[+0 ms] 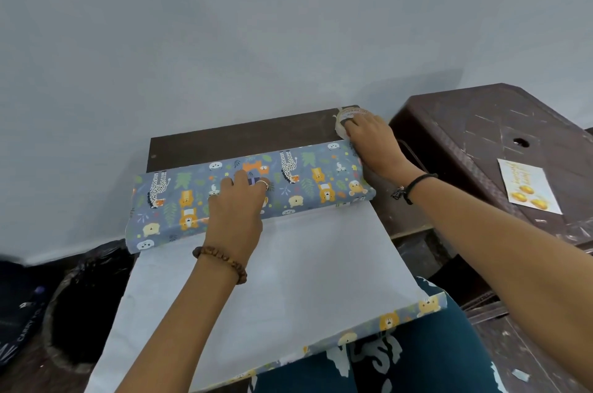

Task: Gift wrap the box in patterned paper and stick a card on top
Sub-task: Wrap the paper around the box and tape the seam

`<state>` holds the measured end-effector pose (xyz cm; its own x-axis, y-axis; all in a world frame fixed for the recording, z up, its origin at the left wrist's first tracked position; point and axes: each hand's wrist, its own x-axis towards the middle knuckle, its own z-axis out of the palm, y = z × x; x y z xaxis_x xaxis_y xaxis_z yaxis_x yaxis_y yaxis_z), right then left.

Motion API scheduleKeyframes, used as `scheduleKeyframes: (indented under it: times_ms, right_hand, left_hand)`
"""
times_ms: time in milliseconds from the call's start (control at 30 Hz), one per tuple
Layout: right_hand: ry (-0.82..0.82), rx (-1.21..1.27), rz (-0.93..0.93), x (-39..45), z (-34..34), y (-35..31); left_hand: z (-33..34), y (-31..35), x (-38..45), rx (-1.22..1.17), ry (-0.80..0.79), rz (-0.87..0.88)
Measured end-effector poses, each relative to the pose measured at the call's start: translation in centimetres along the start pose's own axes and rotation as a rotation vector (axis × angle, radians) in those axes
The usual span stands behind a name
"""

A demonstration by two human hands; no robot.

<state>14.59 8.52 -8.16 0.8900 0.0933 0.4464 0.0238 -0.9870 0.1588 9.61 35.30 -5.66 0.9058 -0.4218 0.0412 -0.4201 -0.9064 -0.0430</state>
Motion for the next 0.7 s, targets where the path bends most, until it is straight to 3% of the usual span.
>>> scheduleKeyframes:
  times_ms: [267,433,467,533,600,700]
  right_hand:
    - [-0.096,-0.137,-0.166,-0.6,-1.0,-0.5]
    - [-0.067,-0.085,-0.004,-0.2,-2.5,0.1]
    - [0.017,-0.104,0.065,0.1,-2.8,0.5]
    - [0.072,0.042,0.228,0.7,-4.1,0.7]
    - [0.076,0.395,0.372,1.0,-5.8,-0.1]
    - [0.059,0.915,0.373,0.1,-8.6,-4.1]
  left_hand:
    - [0.0,-0.1,0.2,-0.024,0.0,0.01]
    - [0.0,-0.6,0.2,-0.076,0.001,0.029]
    - [0.1,-0.9,0.3,-0.11,-0.001,0.033]
    - [0.2,-1.7,0.4,-0.185,-0.013,0.056]
    - [0.4,-2.5,0.4,-0.267,-0.014,0.081]
    - [1.4,-3.6,-0.3,-0.408,0.079,0.104]
